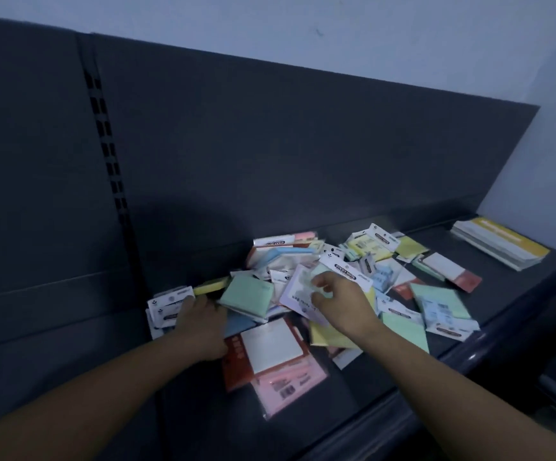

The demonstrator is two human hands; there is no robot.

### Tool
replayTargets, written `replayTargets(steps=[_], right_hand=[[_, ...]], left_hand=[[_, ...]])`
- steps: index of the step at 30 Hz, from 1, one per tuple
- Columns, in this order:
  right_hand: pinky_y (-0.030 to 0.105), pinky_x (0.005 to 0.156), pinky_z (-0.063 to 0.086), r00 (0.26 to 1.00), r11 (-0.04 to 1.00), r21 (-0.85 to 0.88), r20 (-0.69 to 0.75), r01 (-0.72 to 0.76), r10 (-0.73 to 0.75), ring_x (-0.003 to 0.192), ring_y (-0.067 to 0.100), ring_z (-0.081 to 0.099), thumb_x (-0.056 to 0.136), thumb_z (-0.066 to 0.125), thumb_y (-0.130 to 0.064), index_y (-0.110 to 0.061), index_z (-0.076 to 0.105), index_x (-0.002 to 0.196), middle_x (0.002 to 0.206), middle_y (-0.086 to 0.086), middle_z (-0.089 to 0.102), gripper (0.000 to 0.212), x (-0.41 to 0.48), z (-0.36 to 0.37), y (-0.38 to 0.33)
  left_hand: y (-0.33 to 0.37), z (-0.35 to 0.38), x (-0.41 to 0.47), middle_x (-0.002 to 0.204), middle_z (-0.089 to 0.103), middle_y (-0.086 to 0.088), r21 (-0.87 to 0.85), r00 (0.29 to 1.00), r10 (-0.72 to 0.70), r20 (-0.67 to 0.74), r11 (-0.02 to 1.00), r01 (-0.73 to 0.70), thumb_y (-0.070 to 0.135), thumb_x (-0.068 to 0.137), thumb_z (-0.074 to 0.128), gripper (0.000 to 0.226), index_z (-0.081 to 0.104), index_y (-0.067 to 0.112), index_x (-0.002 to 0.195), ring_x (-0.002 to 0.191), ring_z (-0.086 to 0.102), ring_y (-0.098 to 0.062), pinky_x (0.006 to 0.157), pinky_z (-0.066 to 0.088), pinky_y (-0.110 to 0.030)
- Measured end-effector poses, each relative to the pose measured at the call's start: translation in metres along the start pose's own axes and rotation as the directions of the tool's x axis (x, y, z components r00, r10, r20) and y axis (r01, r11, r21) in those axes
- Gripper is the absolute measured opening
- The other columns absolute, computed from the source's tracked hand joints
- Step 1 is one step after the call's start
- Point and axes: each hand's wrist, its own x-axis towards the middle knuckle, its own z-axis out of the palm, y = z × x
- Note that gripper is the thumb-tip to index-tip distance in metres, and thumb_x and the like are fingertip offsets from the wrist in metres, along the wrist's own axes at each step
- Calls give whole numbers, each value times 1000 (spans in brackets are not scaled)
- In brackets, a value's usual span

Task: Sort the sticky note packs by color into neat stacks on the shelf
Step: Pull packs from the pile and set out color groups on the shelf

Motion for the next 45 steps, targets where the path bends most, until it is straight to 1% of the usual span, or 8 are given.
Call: replayTargets(steps=[15,21,25,30,33,37,42,45], right_hand=[[23,82,38,953,952,-47,-3,303,-303,103,24,54,82,59,-8,-13,64,114,117,8,49,34,109,15,22],[36,89,35,889,793,-441,24,421,-458,113,30,46,84,59,-17,-16,44,132,131,8,45,50,103,23,17],[36,75,38,888,812,-413,-15,413,-459,90,34,53,80,56,2,-6,58,110,116,14,48,31,100,30,14],[32,50,43,820,725,-496,-44,478,-570,51,29,54,63,77,1,-5,71,77,84,12,59,16,94,29,16],[32,51,40,735,748,-391,-218,537,-642,53,31,53,71,75,-2,-4,67,75,79,12,59,9,85,19,9],[34,68,40,739,809,-118,-348,576,-577,76,28,56,91,54,-18,-6,59,94,86,9,62,13,59,15,-23],[45,69,53,910,734,551,-135,397,-391,84,24,63,96,48,-25,-16,48,102,93,4,64,11,23,26,-83],[35,67,50,959,662,745,124,79,-254,81,20,61,96,49,-21,-11,49,100,92,4,61,11,10,43,-117]], left_hand=[[4,-32,-41,111,34,6,-409,965,-247,91,874,262,44,62,72,78,32,23,126,106,29,-12,85,29,-24],[-10,-35,-59,107,47,6,-752,942,-290,170,579,314,42,56,78,73,38,27,115,96,49,-9,79,48,-28],[-10,-45,-81,103,59,3,-942,934,-256,249,162,295,39,63,83,63,41,30,110,90,60,-9,76,52,-22],[-15,-51,-104,94,60,7,-942,921,-222,321,24,334,87,26,63,107,45,31,114,75,51,-7,63,39,-16],[-20,-46,-110,67,50,5,-945,920,-221,324,-114,306,97,50,35,100,60,23,111,59,36,-10,56,31,-21],[-26,-35,-113,77,66,-5,-934,807,-486,334,-286,214,53,93,42,52,64,7,100,65,55,-15,62,40,-25],[-42,-33,-135,79,63,-12,-902,652,-658,376,-422,94,29,96,49,29,57,1,98,63,55,-23,54,42,-31],[-56,-29,-157,95,66,-22,-867,538,-722,435,-498,32,27,94,54,35,56,-6,104,81,64,-36,72,55,-46]])
